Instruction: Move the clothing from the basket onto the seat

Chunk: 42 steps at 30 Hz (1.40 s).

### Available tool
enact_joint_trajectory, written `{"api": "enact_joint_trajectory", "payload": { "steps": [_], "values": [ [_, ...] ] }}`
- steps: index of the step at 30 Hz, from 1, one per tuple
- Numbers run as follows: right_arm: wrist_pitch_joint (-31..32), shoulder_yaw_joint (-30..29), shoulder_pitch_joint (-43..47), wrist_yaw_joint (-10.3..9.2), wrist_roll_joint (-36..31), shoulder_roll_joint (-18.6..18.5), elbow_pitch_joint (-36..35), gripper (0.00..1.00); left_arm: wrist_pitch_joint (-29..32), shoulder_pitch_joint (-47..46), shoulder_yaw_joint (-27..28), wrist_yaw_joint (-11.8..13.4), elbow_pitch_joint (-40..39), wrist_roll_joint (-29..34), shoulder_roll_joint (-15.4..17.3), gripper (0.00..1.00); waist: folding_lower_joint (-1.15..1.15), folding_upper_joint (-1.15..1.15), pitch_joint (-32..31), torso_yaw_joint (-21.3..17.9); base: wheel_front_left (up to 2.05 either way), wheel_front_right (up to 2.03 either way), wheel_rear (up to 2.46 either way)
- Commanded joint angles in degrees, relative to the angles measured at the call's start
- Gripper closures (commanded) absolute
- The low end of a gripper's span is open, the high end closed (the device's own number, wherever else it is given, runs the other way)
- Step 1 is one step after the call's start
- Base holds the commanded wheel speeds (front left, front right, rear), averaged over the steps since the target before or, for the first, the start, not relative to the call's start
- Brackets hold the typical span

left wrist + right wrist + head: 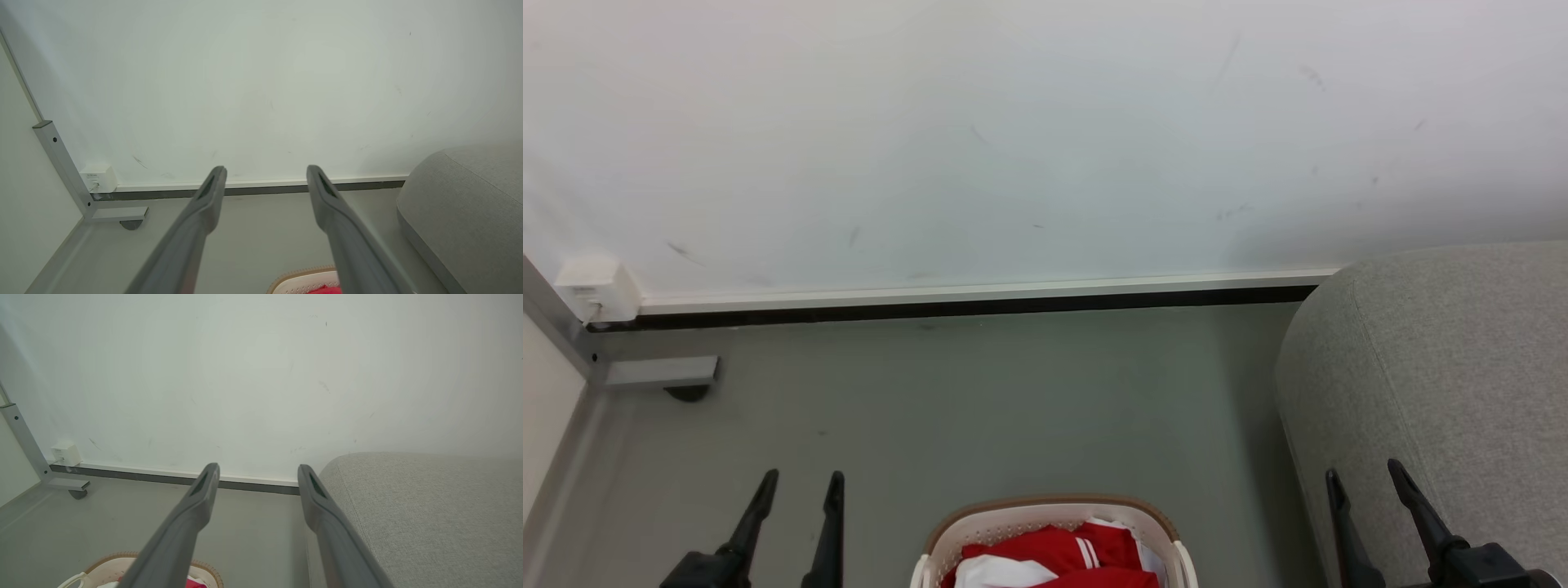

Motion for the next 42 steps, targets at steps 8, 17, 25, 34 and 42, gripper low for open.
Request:
{"api": "enact_joint_trajectory", "payload": {
  "steps": [8, 17, 25, 34, 42],
  "values": [
    [0.0, 0.0, -1.9, -0.14, 0.4, -0.4, -1.9, 0.00, -0.1, -2.0, -3.2, -0.3, 1.1, 1.1, 1.0, 0.00, 0.00, 0.00, 3.0, -1.2, 0.00, 0.00, 0.00],
    [0.0, 0.6, -9.1, -0.14, 1.2, -0.3, -8.5, 0.00, 1.2, -14.5, -21.4, -0.3, 10.5, -1.0, 7.7, 0.00, 0.00, 0.00, 16.2, -4.8, 0.00, 0.00, 0.00],
    [0.0, 2.2, -16.0, -0.14, 1.4, -0.3, -15.5, 0.00, 7.7, -29.0, -36.4, -0.3, 22.0, -4.4, 13.0, 0.00, 0.00, 0.00, 30.9, -9.6, 0.00, 0.00, 0.00],
    [0.0, 3.2, -20.4, -0.14, 2.0, -0.2, -21.5, 0.00, 10.2, -39.4, -46.2, -0.3, 31.2, -6.0, 16.5, 0.00, 0.00, 0.00, 44.0, -12.7, 0.00, 0.00, 0.00],
    [0.0, 3.6, -21.1, -0.14, 2.5, -0.2, -25.8, 0.00, 10.0, -45.6, -50.4, -0.3, 39.6, -5.9, 17.9, 0.00, 0.00, 0.00, 51.2, -14.3, 0.00, 0.00, 0.00]
  ]
}}
